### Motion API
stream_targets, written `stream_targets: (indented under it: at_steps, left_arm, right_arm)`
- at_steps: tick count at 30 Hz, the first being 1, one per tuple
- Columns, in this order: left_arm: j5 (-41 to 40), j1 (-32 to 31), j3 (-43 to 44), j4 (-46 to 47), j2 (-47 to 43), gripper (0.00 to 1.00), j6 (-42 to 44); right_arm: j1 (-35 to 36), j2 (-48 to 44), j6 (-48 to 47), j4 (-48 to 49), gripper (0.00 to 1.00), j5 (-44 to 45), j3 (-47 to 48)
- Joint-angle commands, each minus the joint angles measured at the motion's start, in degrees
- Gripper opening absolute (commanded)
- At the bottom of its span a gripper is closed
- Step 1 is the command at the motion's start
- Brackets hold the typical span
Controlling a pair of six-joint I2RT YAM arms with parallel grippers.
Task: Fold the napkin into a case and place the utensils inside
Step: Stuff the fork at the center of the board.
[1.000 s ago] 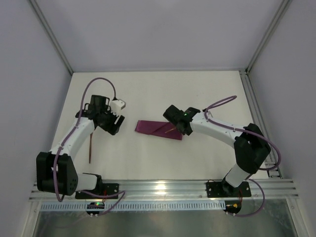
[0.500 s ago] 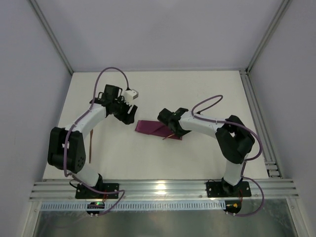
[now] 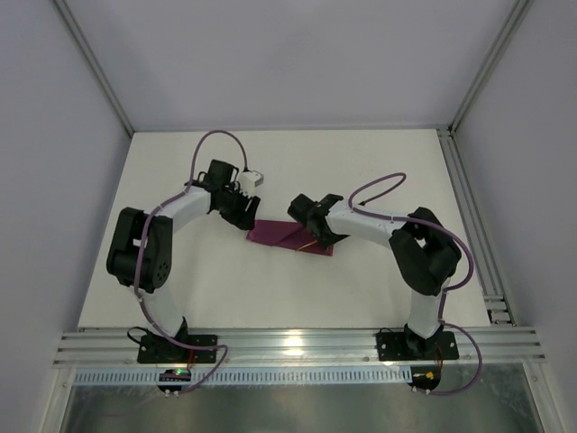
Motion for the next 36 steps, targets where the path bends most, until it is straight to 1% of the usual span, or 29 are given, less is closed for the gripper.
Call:
stream_targets:
  at_steps: [1, 2, 4, 7, 13, 15, 20, 24, 27, 32, 36]
  left_arm:
    - [1.7, -0.5, 1.6, 2.9, 1.2, 0.56, -1.7]
    - [1.6, -0.7, 1.5, 2.9, 1.5, 0.49, -1.7]
    - [2.3, -1.1, 1.1, 2.4, 1.4, 0.42, -1.7]
    - [2.8, -1.4, -0.8, 3.0, -0.1, 0.4, -2.2]
    - [3.9, -2.2, -1.3, 1.2, 0.0, 0.28, -2.1]
    - [5.2, -2.3, -1.3, 0.6, 0.2, 0.27, -2.4]
    - [10.1, -2.3, -1.7, -1.3, 0.0, 0.19, -4.6]
    - [12.0, -2.4, -3.7, -1.0, -1.9, 0.18, -5.7]
    - [11.6, -2.4, -5.2, -0.3, -3.9, 0.18, -5.9]
    - [15.7, -2.5, -5.6, -0.7, -4.4, 0.19, -6.8]
    - [18.1, -2.4, -6.1, -0.9, -4.7, 0.19, -6.8]
  right_arm:
    - [-0.9, -2.0, 22.0, 0.3, 0.04, 1.4, 2.2]
    - [-1.4, -1.7, 22.0, 0.6, 0.04, 1.2, 2.1]
    - [-1.9, -0.9, 22.4, 0.5, 0.04, 0.7, 2.2]
    - [-2.9, -0.5, 23.7, 0.7, 0.04, 0.1, 1.5]
    - [-4.7, 0.6, 23.7, 0.7, 0.04, 0.3, 3.6]
    - [-4.9, 1.6, 23.5, 0.7, 0.04, -0.1, 4.6]
    - [-4.9, 5.5, 24.5, -0.2, 0.04, -2.3, 8.4]
    - [-4.9, 6.8, 25.7, -2.9, 0.04, -2.0, 10.2]
    - [-5.2, 6.2, 26.2, -4.4, 0.04, -1.4, 9.1]
    - [-5.1, 6.2, 27.0, -2.1, 0.04, -3.3, 8.1]
    - [-5.1, 7.5, 27.4, -2.8, 0.04, -4.0, 10.4]
